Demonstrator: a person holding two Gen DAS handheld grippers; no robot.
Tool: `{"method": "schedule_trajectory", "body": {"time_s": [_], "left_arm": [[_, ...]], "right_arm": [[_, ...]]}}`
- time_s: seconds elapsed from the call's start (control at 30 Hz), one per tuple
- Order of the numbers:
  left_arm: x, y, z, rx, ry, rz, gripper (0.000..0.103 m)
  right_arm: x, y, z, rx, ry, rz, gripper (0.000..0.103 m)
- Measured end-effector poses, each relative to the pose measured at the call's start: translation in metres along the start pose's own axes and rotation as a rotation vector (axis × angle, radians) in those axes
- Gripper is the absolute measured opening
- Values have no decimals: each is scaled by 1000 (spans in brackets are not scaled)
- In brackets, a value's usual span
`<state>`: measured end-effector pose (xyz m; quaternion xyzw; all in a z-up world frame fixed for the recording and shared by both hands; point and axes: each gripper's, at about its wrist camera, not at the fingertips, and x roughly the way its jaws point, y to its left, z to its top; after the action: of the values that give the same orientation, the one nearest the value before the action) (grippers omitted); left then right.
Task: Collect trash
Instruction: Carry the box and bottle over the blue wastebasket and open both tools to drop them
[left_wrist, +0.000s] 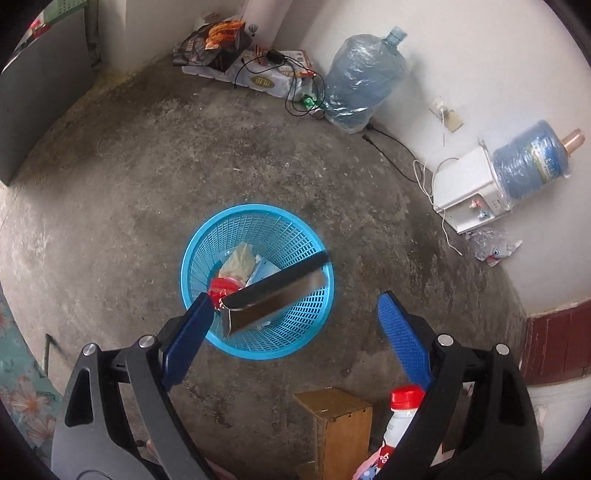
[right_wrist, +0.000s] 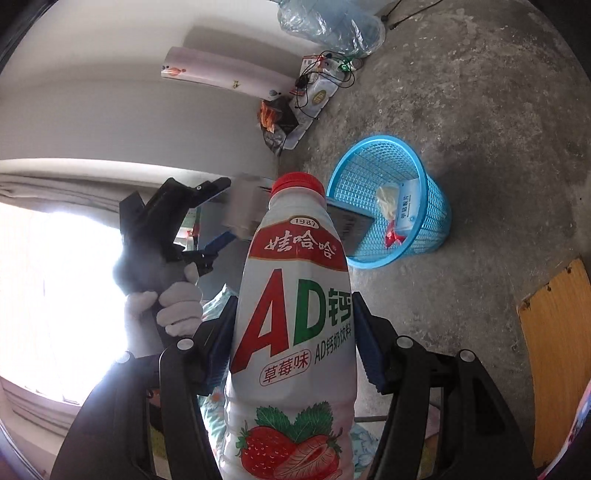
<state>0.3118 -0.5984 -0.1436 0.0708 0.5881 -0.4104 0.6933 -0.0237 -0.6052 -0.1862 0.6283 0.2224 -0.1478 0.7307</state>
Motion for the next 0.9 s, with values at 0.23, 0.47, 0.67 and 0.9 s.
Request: {"method": "schedule_trajectory", "body": {"time_s": [0.23, 0.47, 0.67, 0.9], "left_arm": [[-18, 22, -13, 10, -26, -22, 86], [-93, 38, -32, 82, -116, -2, 86], [-164, 64, -69, 142, -150, 5, 86], [-243, 100, -130, 146, -187, 9, 86]], "right_arm": [[73, 3, 49, -31, 6, -95, 58], [169, 13, 96, -180, 27, -229, 77], [176, 1, 74, -116, 69, -161, 77], [116, 10, 23, -172, 37, -100, 77]]}}
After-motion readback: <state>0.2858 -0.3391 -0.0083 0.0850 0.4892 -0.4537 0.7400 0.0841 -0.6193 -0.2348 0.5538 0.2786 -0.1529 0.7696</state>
